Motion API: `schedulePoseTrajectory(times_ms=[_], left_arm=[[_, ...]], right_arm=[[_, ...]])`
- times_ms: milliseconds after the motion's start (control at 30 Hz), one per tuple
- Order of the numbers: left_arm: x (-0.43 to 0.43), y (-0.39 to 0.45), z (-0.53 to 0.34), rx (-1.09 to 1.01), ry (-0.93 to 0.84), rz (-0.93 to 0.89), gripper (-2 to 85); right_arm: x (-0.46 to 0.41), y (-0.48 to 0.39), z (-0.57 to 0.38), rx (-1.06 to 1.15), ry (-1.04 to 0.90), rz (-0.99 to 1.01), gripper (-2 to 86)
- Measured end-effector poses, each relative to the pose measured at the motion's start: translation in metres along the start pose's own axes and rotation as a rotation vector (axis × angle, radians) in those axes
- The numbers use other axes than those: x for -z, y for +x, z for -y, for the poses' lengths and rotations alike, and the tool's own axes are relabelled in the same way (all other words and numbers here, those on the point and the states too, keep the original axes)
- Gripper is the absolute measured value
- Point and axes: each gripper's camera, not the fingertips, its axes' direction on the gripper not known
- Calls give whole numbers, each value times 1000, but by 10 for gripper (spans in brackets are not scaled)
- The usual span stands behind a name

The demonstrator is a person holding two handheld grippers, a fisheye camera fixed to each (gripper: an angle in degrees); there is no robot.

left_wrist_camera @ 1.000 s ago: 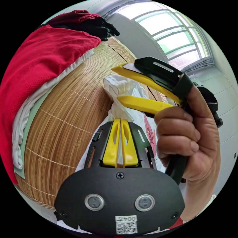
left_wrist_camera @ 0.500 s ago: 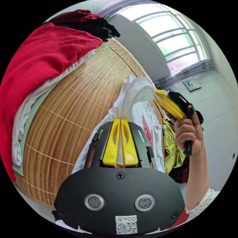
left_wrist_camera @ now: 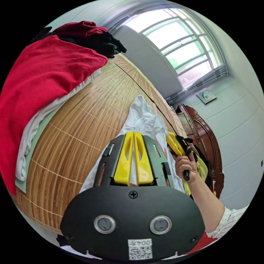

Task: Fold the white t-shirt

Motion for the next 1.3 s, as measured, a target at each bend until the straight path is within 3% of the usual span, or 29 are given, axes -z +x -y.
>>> schedulePoseTrajectory(times_ms=[100,267,433,533,633,867,1100,1300], left_arm=[[-1,2,-1,-6,1,6,2],[-4,9,-4,-43,-12,5,2],[-10,25,-7,-128,-55,-36,2],[-7,35,-9,-148,-114,-59,2],[9,41,-13,-135,-157,-109,2],[51,59,-31,-280,-324,173,3],[37,63,-55,-352,-401,289,7],[32,73,-79,-450,-284,307,9]], right_arm=[[-5,-21,-42,137,70,-155,21],[-49,-55,-126,316,38,-622,37],[-82,-51,-163,399,43,-812,104],[-107,-50,-180,424,17,-889,56],[-145,-45,-207,470,-34,-1091,1],[-219,-14,-270,567,-173,-1451,-8],[-267,47,-282,611,-308,-1583,-8],[-292,72,-288,693,-308,-1647,-6]])
